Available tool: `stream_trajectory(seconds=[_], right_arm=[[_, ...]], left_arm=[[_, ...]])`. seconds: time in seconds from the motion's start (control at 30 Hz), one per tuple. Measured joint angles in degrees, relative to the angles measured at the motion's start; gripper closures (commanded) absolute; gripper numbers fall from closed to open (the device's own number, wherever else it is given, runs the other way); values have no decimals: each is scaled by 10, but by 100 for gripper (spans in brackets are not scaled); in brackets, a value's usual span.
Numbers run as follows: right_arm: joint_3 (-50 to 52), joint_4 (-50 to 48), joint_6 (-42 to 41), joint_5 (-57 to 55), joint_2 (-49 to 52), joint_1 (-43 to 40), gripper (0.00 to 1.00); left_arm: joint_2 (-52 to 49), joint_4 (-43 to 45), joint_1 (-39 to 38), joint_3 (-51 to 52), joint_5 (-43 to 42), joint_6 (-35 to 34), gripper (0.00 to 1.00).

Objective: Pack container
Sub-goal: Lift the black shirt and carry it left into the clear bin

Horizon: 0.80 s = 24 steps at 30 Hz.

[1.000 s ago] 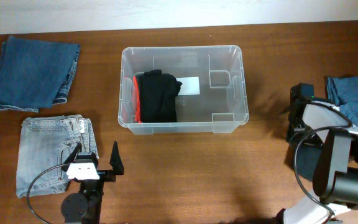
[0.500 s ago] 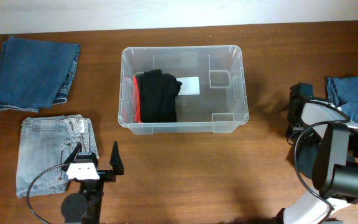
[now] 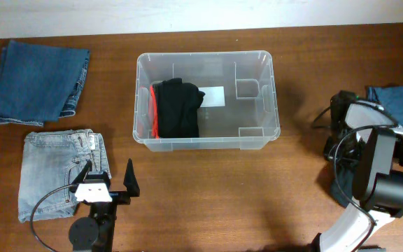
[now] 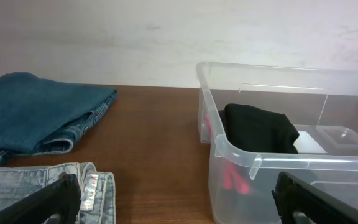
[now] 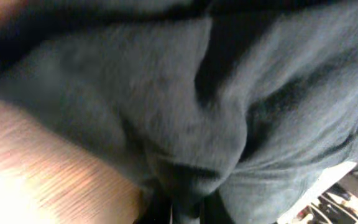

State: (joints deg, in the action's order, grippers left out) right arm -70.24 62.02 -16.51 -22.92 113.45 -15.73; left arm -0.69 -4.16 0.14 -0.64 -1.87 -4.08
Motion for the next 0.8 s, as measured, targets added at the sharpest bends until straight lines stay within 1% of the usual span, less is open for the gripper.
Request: stream_trajectory(seconds=[0.03,0.17,0.2,0.23,0.3,0.4,0.5,0.57,0.67,0.8], right_arm=[[-53,53,-8,29,6,0,96],[-198,170,-32,95,12,0,96],[-269,203,-34,126,10,0,96],[-310,235,-37,142,12,0,96],[-400,289,-41,172,12,4,96],[-493,329,-43,200,11,17,96],[-574,350,-40,228,10,42,96],[-631,349,-34,248,10,75,96],[-658,334,-30,260,10,111,96],[-662,277,-26,270,10,172,96]], left_arm=[[0,0,0,0,0,0,1],[0,0,0,0,0,0,1],[0,0,0,0,0,0,1],[0,0,0,0,0,0,1],[0,0,0,0,0,0,1],[0,0,0,0,0,0,1],[0,0,0,0,0,0,1],[0,0,0,0,0,0,0],[1,0,0,0,0,0,1],[1,0,0,0,0,0,1]])
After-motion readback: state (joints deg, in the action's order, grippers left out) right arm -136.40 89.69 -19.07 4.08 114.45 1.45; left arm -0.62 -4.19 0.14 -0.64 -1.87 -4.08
